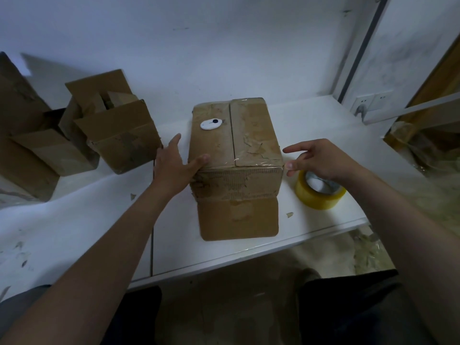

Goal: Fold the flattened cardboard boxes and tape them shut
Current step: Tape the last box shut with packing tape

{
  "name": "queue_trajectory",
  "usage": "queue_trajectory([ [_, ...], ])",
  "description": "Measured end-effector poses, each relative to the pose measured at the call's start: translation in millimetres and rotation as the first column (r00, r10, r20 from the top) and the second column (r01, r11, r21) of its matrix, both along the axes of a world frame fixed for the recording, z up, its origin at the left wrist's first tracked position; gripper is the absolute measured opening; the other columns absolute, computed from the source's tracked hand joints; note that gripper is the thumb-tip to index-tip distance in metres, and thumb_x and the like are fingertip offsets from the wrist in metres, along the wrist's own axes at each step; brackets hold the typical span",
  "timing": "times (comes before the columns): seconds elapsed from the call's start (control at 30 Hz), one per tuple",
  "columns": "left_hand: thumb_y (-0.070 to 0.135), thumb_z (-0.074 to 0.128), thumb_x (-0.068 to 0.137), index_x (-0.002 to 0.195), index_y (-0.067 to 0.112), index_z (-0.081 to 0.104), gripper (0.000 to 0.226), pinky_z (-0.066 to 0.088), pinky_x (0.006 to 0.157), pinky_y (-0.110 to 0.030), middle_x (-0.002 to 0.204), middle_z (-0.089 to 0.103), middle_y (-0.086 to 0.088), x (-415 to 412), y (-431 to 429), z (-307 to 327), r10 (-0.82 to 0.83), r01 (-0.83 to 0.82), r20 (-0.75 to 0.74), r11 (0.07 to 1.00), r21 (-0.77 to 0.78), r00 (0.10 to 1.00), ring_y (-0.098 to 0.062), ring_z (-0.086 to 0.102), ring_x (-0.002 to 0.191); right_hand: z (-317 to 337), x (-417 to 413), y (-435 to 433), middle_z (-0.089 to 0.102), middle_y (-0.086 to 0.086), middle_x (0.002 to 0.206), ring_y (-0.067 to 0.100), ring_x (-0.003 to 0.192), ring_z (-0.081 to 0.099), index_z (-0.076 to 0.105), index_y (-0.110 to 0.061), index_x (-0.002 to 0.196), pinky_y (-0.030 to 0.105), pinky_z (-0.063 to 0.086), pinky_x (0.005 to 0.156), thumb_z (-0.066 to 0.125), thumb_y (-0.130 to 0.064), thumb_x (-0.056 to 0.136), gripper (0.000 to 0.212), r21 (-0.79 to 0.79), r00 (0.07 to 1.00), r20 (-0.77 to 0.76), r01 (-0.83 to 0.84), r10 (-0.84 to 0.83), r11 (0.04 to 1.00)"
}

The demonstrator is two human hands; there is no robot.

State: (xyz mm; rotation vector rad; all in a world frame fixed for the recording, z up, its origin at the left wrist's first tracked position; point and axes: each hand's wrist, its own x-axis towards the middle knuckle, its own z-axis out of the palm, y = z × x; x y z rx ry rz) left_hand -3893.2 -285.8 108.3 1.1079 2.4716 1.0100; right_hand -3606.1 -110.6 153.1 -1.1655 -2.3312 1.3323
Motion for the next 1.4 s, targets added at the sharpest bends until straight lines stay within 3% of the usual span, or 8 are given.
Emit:
queue_trajectory([
  [0.3,0.062,0.061,0.088,0.157,0.020,0.022,0.090,0.025,0.117,-0.058,0.159,0.031,-0.014,10,5,-4,0.017,-0.017,-0.020,1.000,0.004,1.000,-0.035,0.027,0.146,-21,-10,0,0.076,-0.009,0.077,0.009,0.090,0.071,0.072,-0.028,0.117,0.040,0.050,0.100,0.080,-0.021,0.084,0.035,0.108,0.997,0.059,0.051,-0.057,0.993],
  [0.43,0.060,0.056,0.092,0.157,0.017,0.022,0.084,0.025,0.117,-0.058,0.159,0.032,-0.015,11,8,-7,0.029,-0.029,-0.031,1.000,0.006,0.999,-0.037,0.027,0.146,-31,-13,-2,0.073,-0.007,0.094,0.012,0.087,0.064,0.068,-0.028,0.124,0.035,0.051,0.088,0.084,-0.042,0.078,0.051,0.275,0.965,0.136,0.180,-0.223,0.945],
  [0.57,0.064,0.045,0.095,0.158,0.020,0.017,0.082,0.022,0.119,-0.057,0.162,0.025,-0.016,7,6,-5,0.062,-0.057,0.179,0.998,-0.034,0.982,-0.037,0.022,0.149,-34,-16,-2,0.072,-0.007,0.107,0.019,0.096,0.064,0.063,-0.031,0.129,0.036,0.052,0.084,0.077,-0.050,0.083,0.052,0.471,0.931,0.217,0.164,-0.294,0.867],
  [0.67,0.061,0.036,0.100,0.158,0.016,0.015,0.076,0.008,0.122,-0.058,0.164,0.017,-0.016,10,-3,4,-0.011,-0.010,-0.174,0.993,-0.116,0.985,-0.035,0.006,0.153,-21,-19,-6,0.069,-0.003,0.121,0.022,0.110,0.060,0.066,-0.026,0.128,0.036,0.048,0.094,0.062,-0.039,0.097,0.033,0.638,0.971,0.063,0.138,-0.230,0.757],
  [0.77,0.041,0.027,0.107,0.154,0.006,0.025,0.058,0.008,0.122,-0.058,0.163,0.022,-0.015,26,-4,17,-0.204,0.214,-0.580,0.975,-0.052,0.789,-0.032,0.006,0.154,-7,-31,-29,0.063,0.004,0.135,0.024,0.128,0.053,0.070,-0.017,0.124,0.026,0.033,0.106,0.047,-0.030,0.105,0.033,0.659,0.986,-0.072,-0.067,0.152,0.749],
  [0.83,0.034,0.024,0.106,0.149,0.000,0.035,0.056,0.016,0.121,-0.058,0.159,0.030,-0.019,43,-1,19,-0.359,0.359,-0.696,0.921,-0.153,0.622,-0.034,0.017,0.152,-9,-42,-48,0.052,0.003,0.149,0.021,0.142,0.039,0.059,-0.014,0.139,0.027,0.023,0.118,0.036,-0.035,0.107,0.045,0.640,0.931,0.028,-0.297,0.364,0.709],
  [1.0,0.051,0.016,0.100,0.149,-0.006,0.035,0.078,0.019,0.121,-0.047,0.157,0.034,-0.024,66,-10,1,-0.563,0.439,-0.650,0.821,-0.365,0.511,-0.034,0.027,0.149,-25,-55,-70,0.019,-0.003,0.166,0.012,0.154,0.008,0.022,-0.020,0.160,0.038,0.005,0.126,0.004,-0.053,0.101,0.070,0.641,0.859,0.338,-0.509,0.385,0.574],
  [1.4,0.072,0.008,0.095,0.157,0.003,0.017,0.093,0.014,0.125,-0.045,0.166,0.009,-0.014,29,-26,2,-0.550,0.386,-0.585,0.835,-0.392,0.596,-0.022,0.003,0.154,-31,-45,-64,0.016,-0.005,0.167,0.012,0.154,0.008,0.025,-0.021,0.158,0.038,0.007,0.125,0.002,-0.057,0.097,0.075,0.688,0.891,0.410,-0.442,0.195,0.576],
])
